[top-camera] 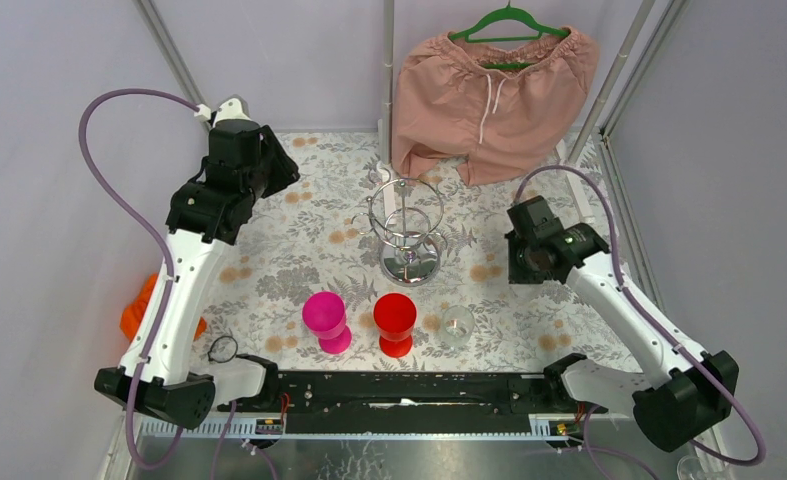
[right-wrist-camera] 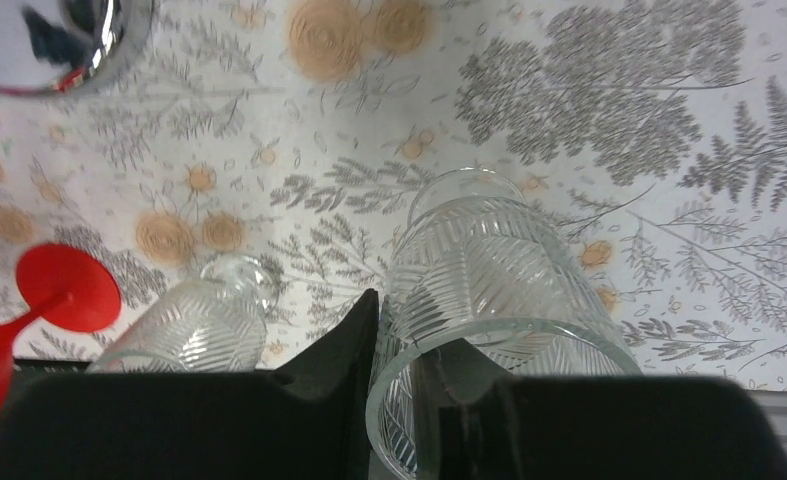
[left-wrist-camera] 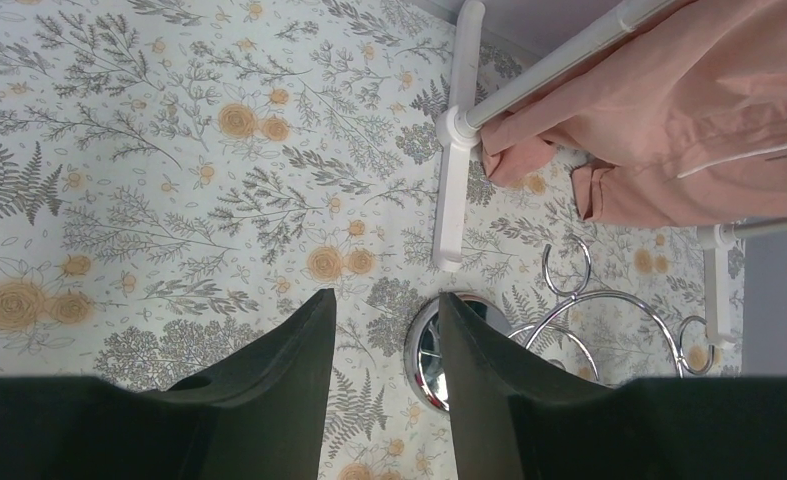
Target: Take the wine glass off the wine glass rack
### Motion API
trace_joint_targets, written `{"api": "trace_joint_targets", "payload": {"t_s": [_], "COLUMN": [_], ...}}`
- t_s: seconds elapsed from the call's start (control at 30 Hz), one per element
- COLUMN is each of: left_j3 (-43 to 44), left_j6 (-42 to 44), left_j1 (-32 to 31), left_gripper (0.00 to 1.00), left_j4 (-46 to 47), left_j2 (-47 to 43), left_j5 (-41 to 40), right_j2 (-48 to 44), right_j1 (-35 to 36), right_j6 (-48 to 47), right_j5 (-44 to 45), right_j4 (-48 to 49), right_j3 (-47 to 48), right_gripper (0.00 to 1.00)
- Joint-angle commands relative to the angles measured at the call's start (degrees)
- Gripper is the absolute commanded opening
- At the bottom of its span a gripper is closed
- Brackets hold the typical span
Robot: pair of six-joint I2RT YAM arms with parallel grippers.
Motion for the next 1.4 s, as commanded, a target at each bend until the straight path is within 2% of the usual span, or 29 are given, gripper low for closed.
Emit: {"api": "trace_joint_targets", "payload": {"t_s": [0.0,0.2,0.37,0.67,1.07,1.37], "left_j3": [-1.01,-1.48,-2.17,-3.02,-3.6,-5.16], "left_j6": [-0.25,-0.16,-0.25,-0.33,-0.33,0.06], "left_j1": [-0.37,-0.37,-0.37,-0.44,-0.46,-0.46], "left_gripper": [0.5,0.5,0.5,0.5,0.5,0.5], "left_j4": [3.78,3.77,4.5,5.24,5.84,6.96], "left_j2": [-0.3,-0.55,-1.2,-1.11,-1.39,-1.66], "left_j5": [1.5,1.09,1.48,2.43,3.17,3.52], "right_j2": [-0.15,0.74,-1.02,-2.97,-2.78,-1.8], "right_j1": [5.33,6.84,7.21,7.7,11.7,11.97], "right_j6": [2.75,3.75,6.01,8.28,14.07,16.88], "right_j5": [0.64,1.06,-3.42,-4.69,-0.09,0.85], "right_j4": [0.71,-0.07,2.84,4.41,1.65,3.15], "right_j3": [-2.45,-2.39,-6.63,-10.98,-11.75,-13.12], "right_gripper": [0.0,0.0,0.0,0.0,0.0,0.0]}}
